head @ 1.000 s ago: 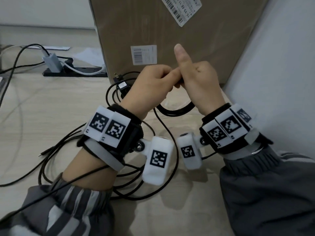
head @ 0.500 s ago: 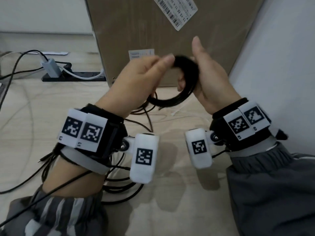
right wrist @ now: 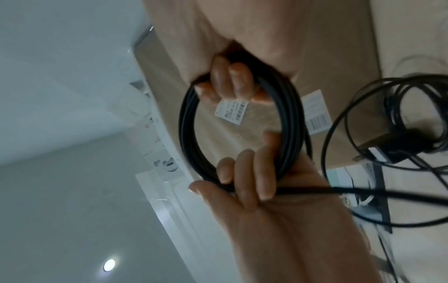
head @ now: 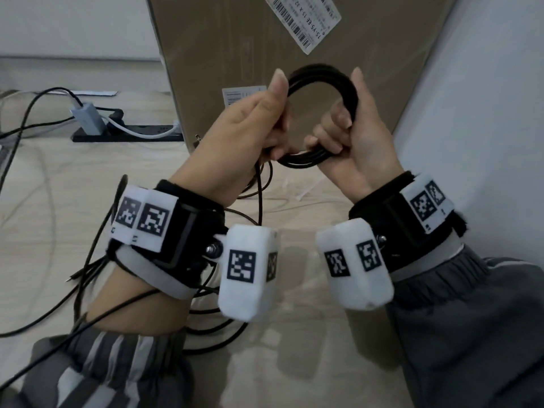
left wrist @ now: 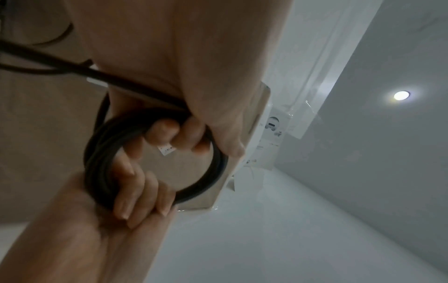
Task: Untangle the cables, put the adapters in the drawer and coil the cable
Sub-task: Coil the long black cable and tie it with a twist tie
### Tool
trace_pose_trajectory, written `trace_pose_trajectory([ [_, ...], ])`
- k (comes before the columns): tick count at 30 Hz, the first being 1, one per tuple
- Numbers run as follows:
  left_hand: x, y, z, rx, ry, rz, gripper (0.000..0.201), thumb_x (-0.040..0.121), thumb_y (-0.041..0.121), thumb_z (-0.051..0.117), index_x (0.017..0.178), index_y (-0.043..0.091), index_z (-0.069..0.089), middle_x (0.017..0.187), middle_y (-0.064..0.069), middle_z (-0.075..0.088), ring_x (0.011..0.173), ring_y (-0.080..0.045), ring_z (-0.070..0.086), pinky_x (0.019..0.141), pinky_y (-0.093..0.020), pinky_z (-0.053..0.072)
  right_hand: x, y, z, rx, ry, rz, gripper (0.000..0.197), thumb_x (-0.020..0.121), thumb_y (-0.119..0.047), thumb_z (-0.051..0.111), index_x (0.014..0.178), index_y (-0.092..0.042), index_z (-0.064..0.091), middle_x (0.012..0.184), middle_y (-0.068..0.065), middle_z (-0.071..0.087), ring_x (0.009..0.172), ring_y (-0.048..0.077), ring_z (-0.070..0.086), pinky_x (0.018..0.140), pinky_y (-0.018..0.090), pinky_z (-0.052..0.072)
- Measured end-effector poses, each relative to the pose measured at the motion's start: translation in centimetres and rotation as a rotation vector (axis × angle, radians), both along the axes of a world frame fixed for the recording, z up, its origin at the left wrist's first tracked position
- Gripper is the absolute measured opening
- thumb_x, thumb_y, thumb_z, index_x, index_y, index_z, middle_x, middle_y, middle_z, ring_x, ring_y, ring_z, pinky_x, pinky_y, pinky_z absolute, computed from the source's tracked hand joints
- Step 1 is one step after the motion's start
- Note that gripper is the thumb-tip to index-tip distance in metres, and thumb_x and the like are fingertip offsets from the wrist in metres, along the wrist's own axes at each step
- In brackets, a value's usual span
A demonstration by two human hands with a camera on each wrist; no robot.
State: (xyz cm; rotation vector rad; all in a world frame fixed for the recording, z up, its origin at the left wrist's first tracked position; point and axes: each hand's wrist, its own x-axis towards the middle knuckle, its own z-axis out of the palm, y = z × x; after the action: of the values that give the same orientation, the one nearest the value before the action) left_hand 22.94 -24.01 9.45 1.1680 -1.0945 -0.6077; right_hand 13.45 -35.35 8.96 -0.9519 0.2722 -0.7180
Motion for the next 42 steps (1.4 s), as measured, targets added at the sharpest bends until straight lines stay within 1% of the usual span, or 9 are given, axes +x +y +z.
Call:
trace_pose_trajectory([
  [4,0.5,0.1,-0.1,0.002,-0.023,0.128,0.04,0.1,0.036,0.041,0.066,0.016,0.039,0.051,0.008,0.029,0.048,-0.011,0.026,0.054,-0.033,0.027,0.0,-0.6,0.0,-0.245,0.152,0.062,0.058,0.1,-0.046,0.038,0.054,-0.013,0.053,0.043,0.0,0.036,0.043,0.017,0.032,0.056,0.029,0.038],
  [10,0.1,-0.4,-0.9,0.243,-0.581,0.223,0.044,0.096,0.043,0.047,0.089,0.003,0.063,0.054,0.009,0.043,0.049,-0.008,0.041,0.055,-0.033,0.038,-0.6,0.1,0.3,-0.574,0.45,-0.088,0.05,0.096,-0.046,0.047,0.055,-0.019,0.048,0.045,-0.006,0.04,0.042,0.009,0.033,0.05,0.025,0.03],
  [14,0.1,-0.4,-0.6,0.102,-0.516,0.271,0.043,0.094,0.043,0.051,0.072,0.006,0.054,0.057,0.003,0.042,0.052,-0.01,0.041,0.053,-0.035,0.037,-0.3,0.5,0.2,-0.428,0.317,-0.184,0.045,0.095,-0.035,0.052,0.055,-0.017,0.043,0.043,-0.006,0.033,0.041,0.009,0.027,0.051,0.025,0.028],
  [19,0.2,0.0,-0.1,0.012,-0.411,0.227,0.033,0.093,0.041,0.046,0.078,0.012,0.052,0.052,0.011,0.048,0.055,-0.014,0.052,0.055,-0.022,0.039,-0.1,0.1,0.2,0.019,-0.005,-0.062,0.06,0.097,-0.037,0.047,0.042,-0.019,0.031,0.04,-0.004,0.019,0.04,0.013,0.015,0.048,0.024,0.032],
  [24,0.9,0.2,-0.2,-0.009,-0.337,0.304,0.03,0.1,0.031,0.044,0.078,0.012,0.052,0.048,0.011,0.038,0.044,-0.006,0.04,0.052,-0.029,0.047,0.3,0.0,-0.1,-0.221,0.134,0.046,0.063,0.099,-0.048,0.036,0.046,-0.016,0.046,0.041,-0.001,0.029,0.042,0.017,0.025,0.051,0.028,0.034],
  [29,0.9,0.0,-0.6,0.176,-0.657,0.321,0.035,0.097,0.039,0.046,0.076,0.012,0.051,0.058,0.006,0.045,0.057,-0.015,0.052,0.06,-0.039,0.043,-0.2,0.2,0.0,-0.515,0.388,-0.033,0.06,0.096,-0.055,0.039,0.054,-0.014,0.052,0.049,0.004,0.037,0.04,0.013,0.031,0.049,0.027,0.03],
  [33,1.0,-0.1,-0.7,0.121,-0.617,0.306,0.034,0.096,0.039,0.05,0.072,0.015,0.049,0.058,0.009,0.041,0.053,-0.006,0.04,0.053,-0.029,0.034,0.1,0.9,-0.2,-0.426,0.299,-0.132,0.06,0.097,-0.039,0.047,0.041,-0.025,0.035,0.042,-0.005,0.025,0.04,0.012,0.019,0.053,0.03,0.026],
  [38,1.1,-0.1,-0.7,-0.03,-0.349,0.275,0.032,0.096,0.033,0.052,0.075,0.01,0.055,0.056,0.001,0.049,0.052,-0.01,0.047,0.049,-0.016,0.037,0.4,1.2,-0.3,-0.114,0.033,-0.133,0.06,0.097,-0.039,0.046,0.044,-0.018,0.029,0.037,-0.004,0.019,0.036,0.011,0.018,0.051,0.025,0.034],
  [42,1.0,-0.4,-1.1,-0.041,-0.226,0.243,0.03,0.097,0.033,0.049,0.082,0.008,0.057,0.048,0.01,0.042,0.047,-0.011,0.043,0.055,-0.03,0.048,0.6,0.5,-0.8,-0.178,0.035,-0.041,0.062,0.1,-0.041,0.039,0.043,-0.017,0.034,0.037,-0.002,0.022,0.039,0.016,0.02,0.056,0.029,0.036],
])
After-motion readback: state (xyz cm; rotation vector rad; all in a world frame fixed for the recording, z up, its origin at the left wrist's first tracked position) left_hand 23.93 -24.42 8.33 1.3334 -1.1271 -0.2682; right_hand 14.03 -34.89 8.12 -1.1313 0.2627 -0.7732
